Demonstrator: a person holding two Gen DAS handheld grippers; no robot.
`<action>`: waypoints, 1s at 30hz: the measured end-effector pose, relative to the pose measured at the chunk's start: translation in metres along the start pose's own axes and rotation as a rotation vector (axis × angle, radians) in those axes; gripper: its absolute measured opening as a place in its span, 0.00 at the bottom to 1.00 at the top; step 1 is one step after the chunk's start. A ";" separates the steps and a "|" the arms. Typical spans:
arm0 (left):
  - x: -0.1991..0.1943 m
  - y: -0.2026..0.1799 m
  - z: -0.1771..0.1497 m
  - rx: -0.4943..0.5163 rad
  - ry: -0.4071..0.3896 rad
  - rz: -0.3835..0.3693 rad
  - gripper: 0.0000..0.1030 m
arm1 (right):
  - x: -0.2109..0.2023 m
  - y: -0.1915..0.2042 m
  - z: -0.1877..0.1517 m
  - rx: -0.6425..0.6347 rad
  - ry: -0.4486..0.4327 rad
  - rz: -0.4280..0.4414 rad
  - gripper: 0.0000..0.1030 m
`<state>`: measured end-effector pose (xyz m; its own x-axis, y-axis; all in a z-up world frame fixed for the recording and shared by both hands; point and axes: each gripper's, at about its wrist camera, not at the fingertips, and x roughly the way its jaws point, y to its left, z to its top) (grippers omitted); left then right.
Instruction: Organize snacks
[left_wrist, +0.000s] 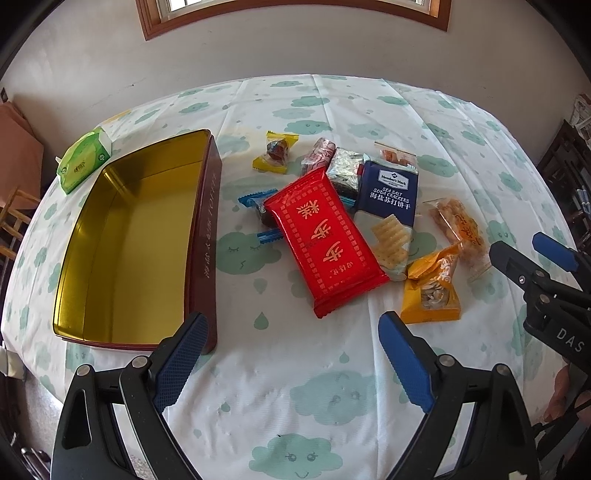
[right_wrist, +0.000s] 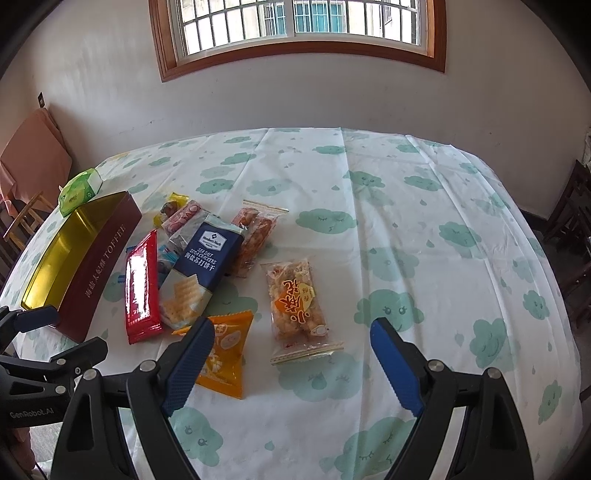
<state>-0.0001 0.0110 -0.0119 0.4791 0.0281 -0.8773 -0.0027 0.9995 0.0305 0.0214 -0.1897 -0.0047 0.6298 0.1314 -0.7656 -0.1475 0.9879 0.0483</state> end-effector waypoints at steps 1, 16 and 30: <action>0.000 -0.001 0.000 -0.003 0.001 0.001 0.89 | 0.002 -0.001 0.001 -0.002 0.003 -0.003 0.86; 0.004 0.002 0.004 -0.029 0.009 -0.014 0.83 | 0.036 -0.018 0.007 -0.040 0.060 -0.037 0.76; 0.010 0.004 0.014 -0.052 0.024 -0.015 0.76 | 0.073 -0.010 0.008 -0.088 0.122 0.021 0.60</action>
<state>0.0173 0.0146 -0.0142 0.4582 0.0131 -0.8888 -0.0414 0.9991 -0.0066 0.0754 -0.1897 -0.0559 0.5293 0.1355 -0.8376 -0.2291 0.9733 0.0127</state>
